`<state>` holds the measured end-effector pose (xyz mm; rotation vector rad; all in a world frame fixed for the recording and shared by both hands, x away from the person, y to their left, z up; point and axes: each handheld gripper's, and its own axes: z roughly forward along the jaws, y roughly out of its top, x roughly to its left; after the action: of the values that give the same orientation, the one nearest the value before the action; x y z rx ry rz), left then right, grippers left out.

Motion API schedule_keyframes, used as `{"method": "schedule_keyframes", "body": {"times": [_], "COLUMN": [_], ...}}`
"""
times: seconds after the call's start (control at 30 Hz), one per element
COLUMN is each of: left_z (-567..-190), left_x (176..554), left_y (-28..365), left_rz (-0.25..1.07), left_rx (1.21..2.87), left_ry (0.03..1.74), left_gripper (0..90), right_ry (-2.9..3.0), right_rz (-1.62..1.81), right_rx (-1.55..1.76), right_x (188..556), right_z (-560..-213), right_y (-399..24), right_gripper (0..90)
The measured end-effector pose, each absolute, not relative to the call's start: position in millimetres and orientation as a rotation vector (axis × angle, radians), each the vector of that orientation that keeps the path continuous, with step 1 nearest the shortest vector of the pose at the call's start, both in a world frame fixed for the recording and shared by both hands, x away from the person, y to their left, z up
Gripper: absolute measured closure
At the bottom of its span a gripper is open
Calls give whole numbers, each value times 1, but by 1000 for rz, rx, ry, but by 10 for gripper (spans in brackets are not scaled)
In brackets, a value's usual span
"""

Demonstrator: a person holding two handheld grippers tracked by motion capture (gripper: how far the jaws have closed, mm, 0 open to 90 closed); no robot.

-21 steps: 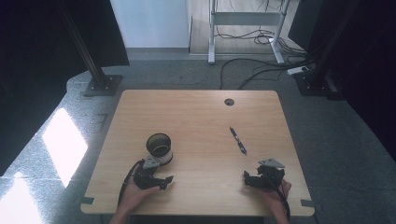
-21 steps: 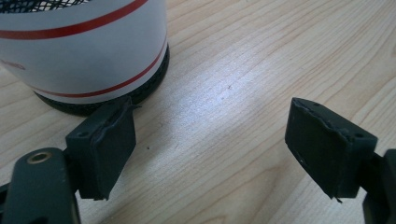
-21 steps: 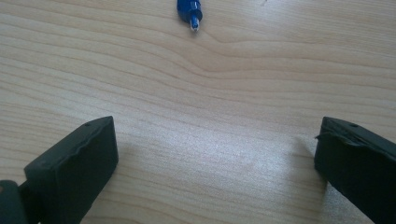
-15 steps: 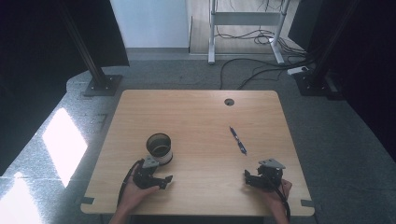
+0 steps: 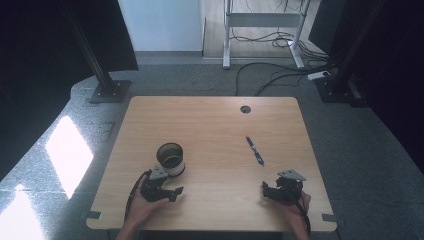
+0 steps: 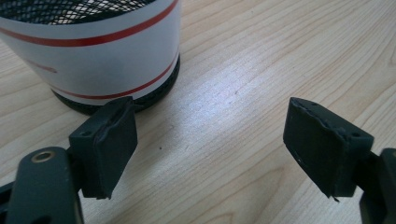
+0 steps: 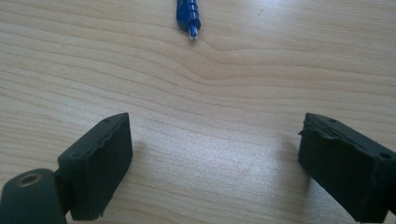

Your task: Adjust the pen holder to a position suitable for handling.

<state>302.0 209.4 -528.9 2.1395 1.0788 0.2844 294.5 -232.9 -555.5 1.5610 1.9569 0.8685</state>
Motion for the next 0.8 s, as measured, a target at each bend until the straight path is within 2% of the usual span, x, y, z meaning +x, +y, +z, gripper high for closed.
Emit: {"method": "schedule_keyframes", "body": {"times": [0.33, 0.8], "left_z": [-520, -505], "left_x": [303, 305], "left_y": [227, 246], "left_rz": [261, 350], "left_rx": [2089, 1962], "left_ry": [1081, 1130], "left_gripper": [163, 106], "right_ry": [1952, 1946], "right_rz": [868, 868], "right_rx": [1564, 1566], "right_x": [295, 295], "right_z": [-556, -555], "right_y": [-234, -234], "right_gripper": [93, 102]}}
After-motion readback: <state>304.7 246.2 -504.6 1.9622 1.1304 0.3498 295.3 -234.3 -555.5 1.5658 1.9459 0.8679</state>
